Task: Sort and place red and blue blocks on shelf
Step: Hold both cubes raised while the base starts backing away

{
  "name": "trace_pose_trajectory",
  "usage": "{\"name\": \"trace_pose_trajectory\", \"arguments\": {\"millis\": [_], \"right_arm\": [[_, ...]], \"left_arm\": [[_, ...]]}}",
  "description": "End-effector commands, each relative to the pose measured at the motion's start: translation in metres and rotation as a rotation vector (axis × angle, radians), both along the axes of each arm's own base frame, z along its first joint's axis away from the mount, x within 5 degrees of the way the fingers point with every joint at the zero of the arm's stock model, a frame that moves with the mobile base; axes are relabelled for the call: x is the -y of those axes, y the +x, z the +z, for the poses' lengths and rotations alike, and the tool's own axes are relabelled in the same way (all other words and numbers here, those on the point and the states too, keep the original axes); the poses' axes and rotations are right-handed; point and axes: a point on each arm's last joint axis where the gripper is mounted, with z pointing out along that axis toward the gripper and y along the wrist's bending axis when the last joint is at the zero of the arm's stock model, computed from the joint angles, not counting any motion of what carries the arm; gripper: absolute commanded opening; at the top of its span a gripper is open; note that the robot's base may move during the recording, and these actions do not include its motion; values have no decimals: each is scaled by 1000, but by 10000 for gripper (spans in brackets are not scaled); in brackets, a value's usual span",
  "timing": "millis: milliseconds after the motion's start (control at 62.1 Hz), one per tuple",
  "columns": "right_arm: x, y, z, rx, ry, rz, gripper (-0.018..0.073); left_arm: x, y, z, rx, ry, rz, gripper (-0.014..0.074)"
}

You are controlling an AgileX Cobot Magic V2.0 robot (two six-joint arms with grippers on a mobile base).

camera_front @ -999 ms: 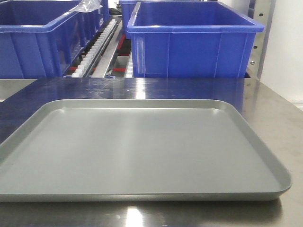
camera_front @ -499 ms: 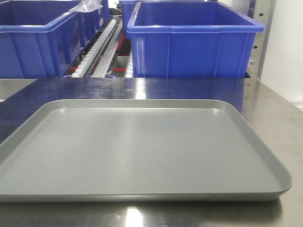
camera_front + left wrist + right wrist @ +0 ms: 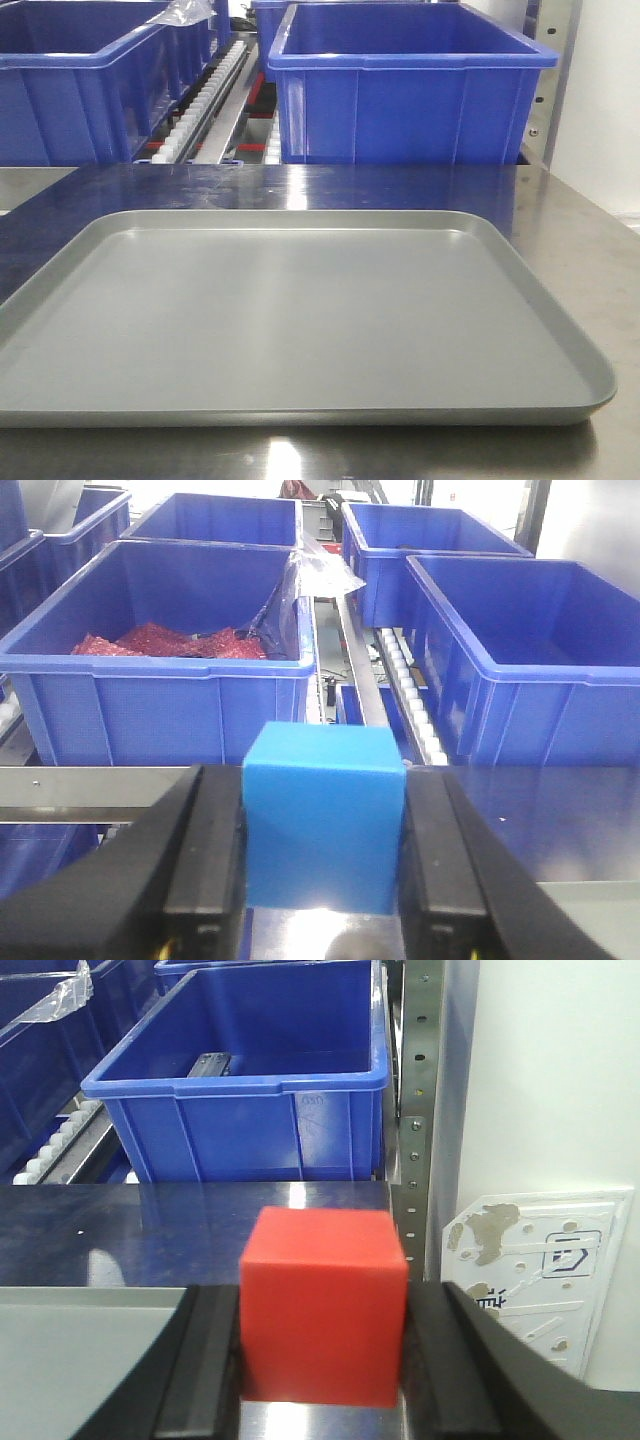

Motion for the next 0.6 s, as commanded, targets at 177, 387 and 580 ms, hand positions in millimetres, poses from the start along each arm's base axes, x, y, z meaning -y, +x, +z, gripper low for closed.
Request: {"name": "trace_pose_trajectory", "arguments": {"millis": [177,387,580], "right_arm": [[1,0,17,103,-8,-12,78],[1,0,17,103,-8,-12,78],[1,0,17,103,-8,-12,78]], "left_arm": [[-2,-1,17,108,-10,20,132],[-2,-1,17,108,-10,20,132],[-2,-1,17,108,-10,20,132]]}}
